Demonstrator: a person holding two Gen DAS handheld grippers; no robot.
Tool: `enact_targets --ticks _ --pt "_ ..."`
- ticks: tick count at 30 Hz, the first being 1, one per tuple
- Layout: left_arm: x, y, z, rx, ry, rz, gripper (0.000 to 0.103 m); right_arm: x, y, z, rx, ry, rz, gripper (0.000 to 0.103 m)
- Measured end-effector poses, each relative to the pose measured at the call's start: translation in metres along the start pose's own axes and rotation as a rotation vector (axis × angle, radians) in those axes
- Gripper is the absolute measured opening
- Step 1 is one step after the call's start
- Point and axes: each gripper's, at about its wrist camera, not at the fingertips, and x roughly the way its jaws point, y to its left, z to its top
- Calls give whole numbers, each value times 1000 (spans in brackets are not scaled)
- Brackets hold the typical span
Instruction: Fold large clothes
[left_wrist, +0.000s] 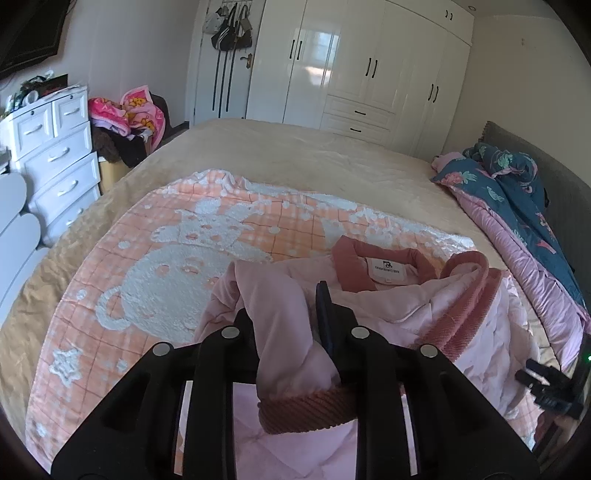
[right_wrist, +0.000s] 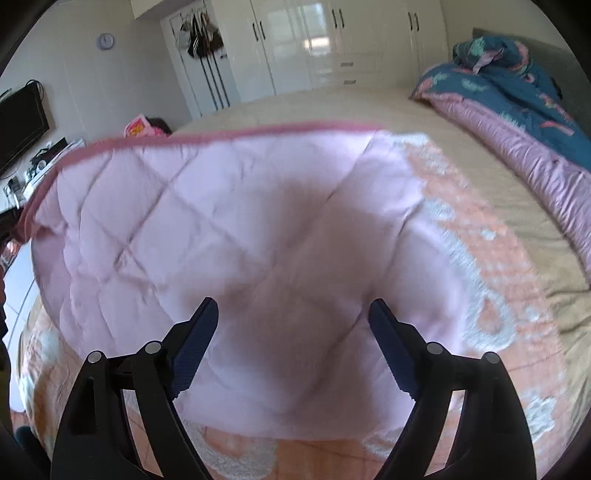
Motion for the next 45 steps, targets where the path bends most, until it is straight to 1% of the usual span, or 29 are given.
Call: enact_targets --ticks 4,9,13,18,19,21,22,24,27,33,34,45 --pt "-1 0 0 -2 -1 -2 21 2 -1 -6 24 7 11 89" --pt "-6 -5 1 -7 -3 -17 30 -2 0 -7 30 15 16 90" --pt "-11 -9 1 -5 -3 -25 35 -4 -1 -8 35 17 19 90" --pt "-18 -10 1 -11 -1 -43 39 -15 5 -8 37 5 35 90" --pt "-19 -10 0 -13 1 -49 42 -19 7 -8 33 -1 39 90" --pt "-23 -10 1 -22 -1 -83 60 -24 10 -6 30 -9 44 92" --pt "-26 -11 1 -21 -8 -90 74 -29 12 -6 28 -20 49 94" --pt "-35 -16 2 3 -32 -80 75 -38 15 -4 24 -38 56 96" --pt "-45 -20 5 7 -45 -92 76 -53 21 -2 14 -65 58 97" --pt "-67 -24 8 24 -81 -83 89 -87 32 3 -3 -128 71 98" --pt "-71 -25 8 23 -87 -84 93 -94 34 3 -6 -140 73 98" --pt "-110 -28 -3 35 -111 -91 94 -161 55 1 -40 -254 84 99"
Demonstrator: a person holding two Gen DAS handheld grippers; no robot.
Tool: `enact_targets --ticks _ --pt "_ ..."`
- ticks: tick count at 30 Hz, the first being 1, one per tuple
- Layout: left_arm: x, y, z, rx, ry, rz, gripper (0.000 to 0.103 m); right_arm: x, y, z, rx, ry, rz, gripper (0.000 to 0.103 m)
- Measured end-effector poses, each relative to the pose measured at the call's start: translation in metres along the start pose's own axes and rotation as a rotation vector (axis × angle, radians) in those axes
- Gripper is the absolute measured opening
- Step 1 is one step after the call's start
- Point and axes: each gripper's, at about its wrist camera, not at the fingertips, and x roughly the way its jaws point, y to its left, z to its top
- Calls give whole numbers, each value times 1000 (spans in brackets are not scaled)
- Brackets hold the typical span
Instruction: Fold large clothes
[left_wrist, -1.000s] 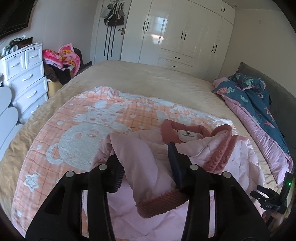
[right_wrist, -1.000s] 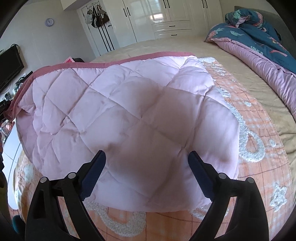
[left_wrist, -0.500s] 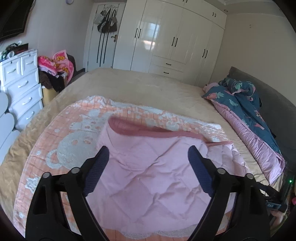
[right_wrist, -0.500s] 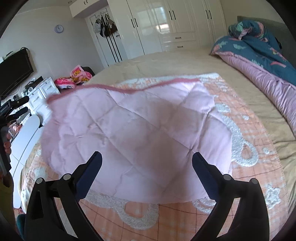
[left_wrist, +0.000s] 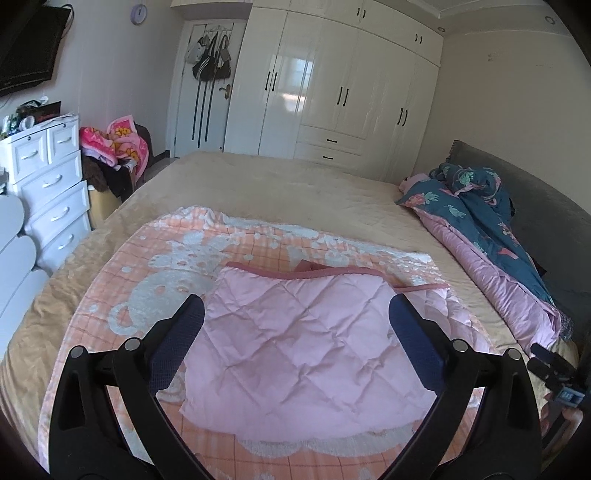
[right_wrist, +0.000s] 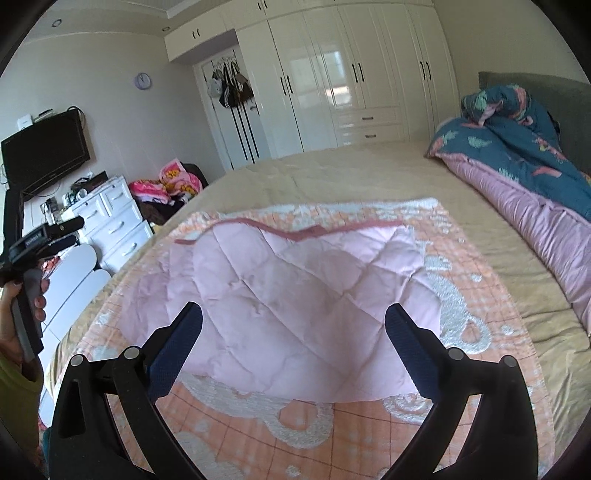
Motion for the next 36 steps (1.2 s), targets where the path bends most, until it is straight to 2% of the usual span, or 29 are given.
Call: enact_targets --ticks 13,23,36 --pt "-39 -5 -25 8 5 -12 94 -51 14 -2 -17 -74 -6 99" --pt "-57 -4 -50 9 30 -9 94 -77 22 -11 -44 -94 -20 99" --pt "-40 17 -101 -18 139 51 94 -65 0 -47 -10 -17 -92 99"
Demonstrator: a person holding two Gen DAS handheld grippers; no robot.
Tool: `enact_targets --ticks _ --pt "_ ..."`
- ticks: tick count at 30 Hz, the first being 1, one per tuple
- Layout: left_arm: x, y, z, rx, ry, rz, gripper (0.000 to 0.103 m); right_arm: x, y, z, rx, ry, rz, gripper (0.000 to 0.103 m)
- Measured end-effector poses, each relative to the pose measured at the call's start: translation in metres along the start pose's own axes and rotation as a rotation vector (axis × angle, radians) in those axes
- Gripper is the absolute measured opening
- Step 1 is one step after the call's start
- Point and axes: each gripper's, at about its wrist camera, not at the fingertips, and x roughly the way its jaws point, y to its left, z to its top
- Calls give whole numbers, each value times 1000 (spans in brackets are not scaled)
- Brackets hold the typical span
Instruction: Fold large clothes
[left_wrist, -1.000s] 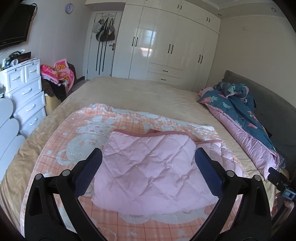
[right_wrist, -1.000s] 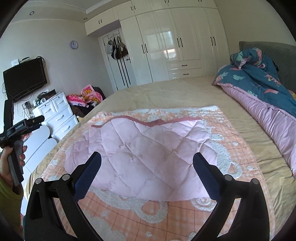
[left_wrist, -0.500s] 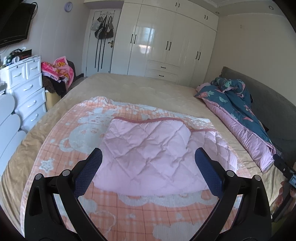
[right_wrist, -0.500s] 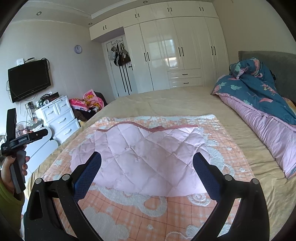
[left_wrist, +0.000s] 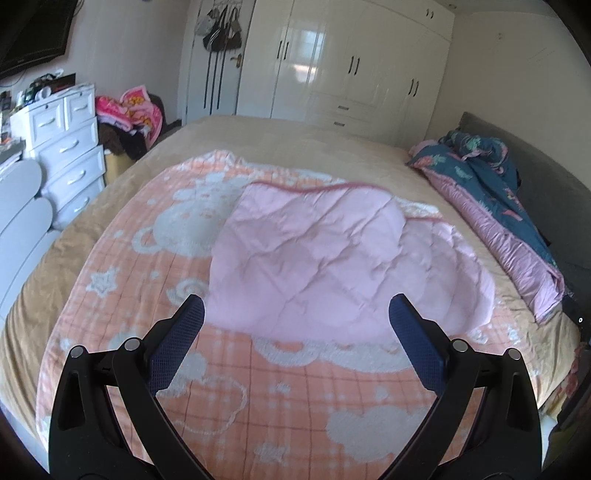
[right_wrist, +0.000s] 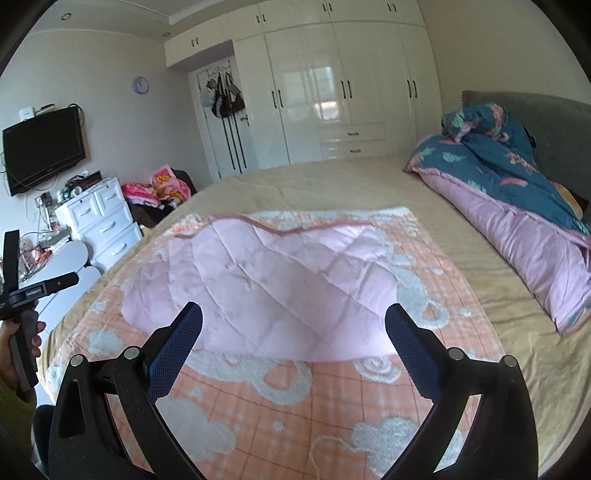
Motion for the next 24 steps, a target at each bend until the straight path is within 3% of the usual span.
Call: enact_targets --ticks 15,24 --pt "52 35 -31 -60 131 66 94 53 -33 -31 56 125 -63 99" --pt "90 48 -22 -87 182 88 94 103 -52 -28 71 207 -84 99"
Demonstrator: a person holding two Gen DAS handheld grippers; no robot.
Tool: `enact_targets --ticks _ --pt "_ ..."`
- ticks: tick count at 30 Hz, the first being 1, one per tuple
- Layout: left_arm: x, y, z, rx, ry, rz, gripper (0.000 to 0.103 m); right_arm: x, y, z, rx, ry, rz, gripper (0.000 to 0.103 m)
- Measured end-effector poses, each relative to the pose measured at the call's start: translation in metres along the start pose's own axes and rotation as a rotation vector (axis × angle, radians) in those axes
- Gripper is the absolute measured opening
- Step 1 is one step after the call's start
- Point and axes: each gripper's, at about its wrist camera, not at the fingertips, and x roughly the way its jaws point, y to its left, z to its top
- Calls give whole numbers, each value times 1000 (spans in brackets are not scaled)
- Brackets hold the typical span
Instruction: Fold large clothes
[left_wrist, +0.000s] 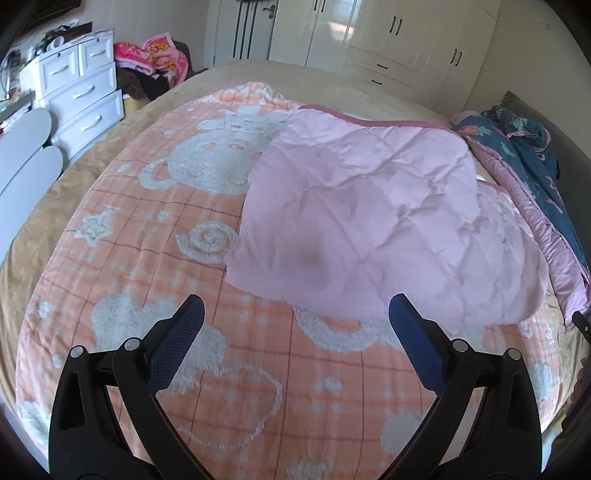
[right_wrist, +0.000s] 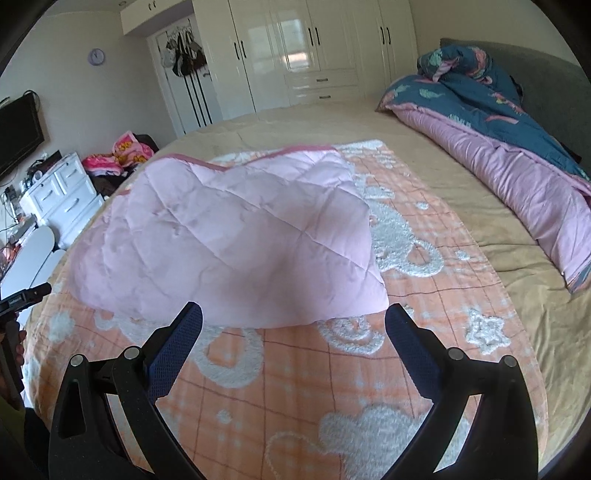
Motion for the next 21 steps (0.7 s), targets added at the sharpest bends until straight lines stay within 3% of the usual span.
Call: enact_targets --ticks 9,21 --pt "42 11 33 -44 27 19 94 54 -20 31 26 57 -43 99" --pt "87 21 61 -119 83 -47 94 116 -50 68 89 126 -59 99"
